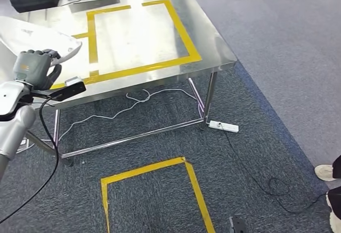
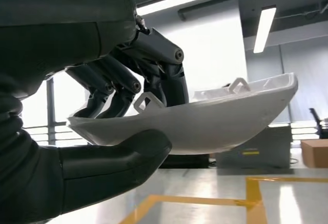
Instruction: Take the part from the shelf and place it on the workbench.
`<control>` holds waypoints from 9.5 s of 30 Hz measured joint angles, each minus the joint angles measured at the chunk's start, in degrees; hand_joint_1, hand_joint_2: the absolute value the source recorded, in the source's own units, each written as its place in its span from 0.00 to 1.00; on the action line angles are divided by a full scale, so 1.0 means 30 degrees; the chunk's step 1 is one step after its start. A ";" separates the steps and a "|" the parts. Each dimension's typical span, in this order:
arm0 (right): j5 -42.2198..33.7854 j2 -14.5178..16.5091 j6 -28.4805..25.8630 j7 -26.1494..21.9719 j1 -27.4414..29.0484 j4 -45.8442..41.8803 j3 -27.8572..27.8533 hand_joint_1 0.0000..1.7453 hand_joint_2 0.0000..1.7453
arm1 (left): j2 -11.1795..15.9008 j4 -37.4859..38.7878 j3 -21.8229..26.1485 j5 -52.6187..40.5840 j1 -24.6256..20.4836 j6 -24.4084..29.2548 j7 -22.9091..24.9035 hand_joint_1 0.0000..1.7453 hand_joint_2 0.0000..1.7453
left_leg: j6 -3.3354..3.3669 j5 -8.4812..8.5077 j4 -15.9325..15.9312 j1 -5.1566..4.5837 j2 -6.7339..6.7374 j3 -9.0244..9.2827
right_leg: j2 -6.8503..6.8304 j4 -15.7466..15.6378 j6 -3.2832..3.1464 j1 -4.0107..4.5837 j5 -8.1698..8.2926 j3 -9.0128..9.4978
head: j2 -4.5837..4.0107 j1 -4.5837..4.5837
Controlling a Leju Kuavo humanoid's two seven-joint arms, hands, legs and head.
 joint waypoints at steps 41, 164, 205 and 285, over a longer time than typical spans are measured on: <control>-0.0022 -0.0009 0.0845 -0.0319 -0.0017 0.0004 -0.0208 0.00 0.00 | -0.0463 0.0444 -0.0331 0.0727 -0.0056 0.0749 -0.2034 0.97 1.00 | -0.0072 -0.0204 0.0271 -0.0057 0.2164 0.0495 | -0.1229 0.0085 0.0039 0.0075 -0.0077 -0.0021 | 0.0000 -0.0170; 0.1031 0.0521 0.1204 -0.0304 0.0549 0.0707 -0.0158 0.00 0.00 | -0.4971 0.0017 -0.6220 0.3841 0.0206 0.2173 -0.7043 0.00 0.25 | 0.0667 -0.2230 -0.0905 -0.0492 0.1900 0.3281 | -0.0921 -0.0192 0.0236 0.0288 0.1829 -0.1682 | -0.0007 0.0326; 0.1297 0.0528 0.1270 -0.0293 0.0394 0.0687 -0.0178 0.00 0.00 | -0.4169 0.0179 -0.5796 0.5379 0.0609 0.1630 -0.8154 0.00 0.00 | 0.1159 -0.0265 -0.0776 -0.0410 0.1983 0.1355 | -0.0979 0.5062 0.0959 -0.0064 -0.1716 -0.2797 | -0.0007 0.0311; 0.1038 0.0330 0.1175 -0.0240 0.0652 0.0550 -0.0681 0.00 0.00 | 0.2111 0.4013 0.0752 0.3685 0.5309 0.2608 -0.2236 0.00 0.00 | -0.0517 -0.1477 0.2321 0.0080 0.2230 0.1566 | -0.0978 -0.0529 -0.0113 0.0224 0.1487 -0.1226 | 0.0000 0.0392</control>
